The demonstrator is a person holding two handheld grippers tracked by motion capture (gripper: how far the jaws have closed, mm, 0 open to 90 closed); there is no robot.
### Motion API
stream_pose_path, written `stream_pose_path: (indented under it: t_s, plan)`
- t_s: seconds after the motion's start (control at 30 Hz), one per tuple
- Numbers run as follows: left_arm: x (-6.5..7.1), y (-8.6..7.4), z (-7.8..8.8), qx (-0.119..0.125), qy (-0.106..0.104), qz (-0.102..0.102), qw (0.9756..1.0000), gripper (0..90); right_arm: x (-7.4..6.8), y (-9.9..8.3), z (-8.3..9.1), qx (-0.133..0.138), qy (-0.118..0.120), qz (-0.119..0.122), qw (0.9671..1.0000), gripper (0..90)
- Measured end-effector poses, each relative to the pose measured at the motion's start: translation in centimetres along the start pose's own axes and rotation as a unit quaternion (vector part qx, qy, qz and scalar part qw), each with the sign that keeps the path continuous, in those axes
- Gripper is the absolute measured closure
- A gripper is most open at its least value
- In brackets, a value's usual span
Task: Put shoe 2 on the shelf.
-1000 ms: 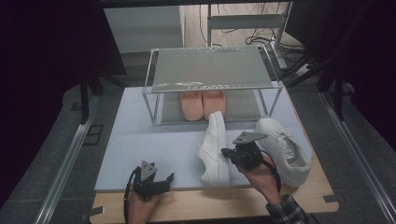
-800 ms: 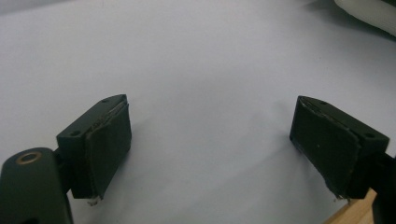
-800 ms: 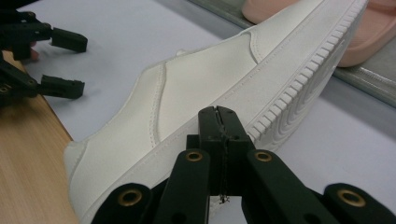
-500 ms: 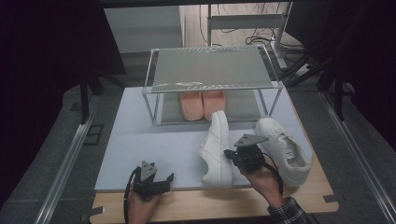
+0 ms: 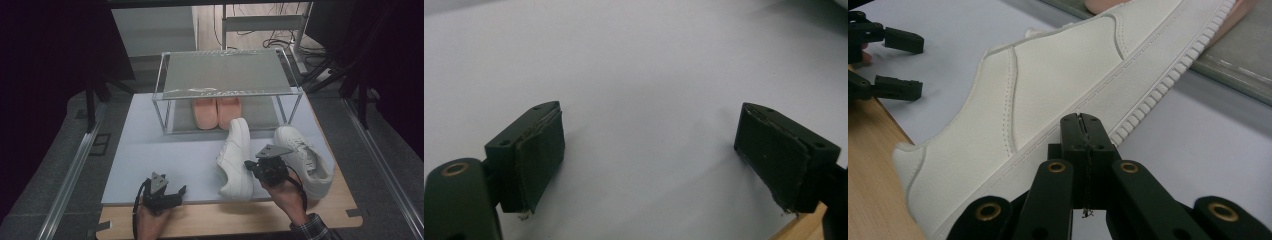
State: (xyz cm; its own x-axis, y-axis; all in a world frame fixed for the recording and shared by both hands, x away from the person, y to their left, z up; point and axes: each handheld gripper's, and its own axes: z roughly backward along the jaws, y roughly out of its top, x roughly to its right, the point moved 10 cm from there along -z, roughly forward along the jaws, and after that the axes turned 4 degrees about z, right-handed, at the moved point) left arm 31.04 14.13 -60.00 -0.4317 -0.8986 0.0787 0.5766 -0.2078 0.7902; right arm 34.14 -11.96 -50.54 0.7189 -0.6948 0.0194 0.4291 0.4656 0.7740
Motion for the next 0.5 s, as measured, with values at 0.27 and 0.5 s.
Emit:
stream_pose_path:
  t_s: [0.27, 0.5]
  plan:
    - [0.0, 0.0, 0.0, -0.001, 0.000, 0.001, 1.0000, 12.8, 1.8, -1.6, 1.2, -0.009, -0.024, -0.016, 0.9995, 90.0]
    - [0.0, 0.0, 0.0, -0.001, 0.000, 0.000, 1.0000, 12.7, 3.3, -3.1, 1.5, -0.024, -0.048, -0.029, 0.9981, 90.0]
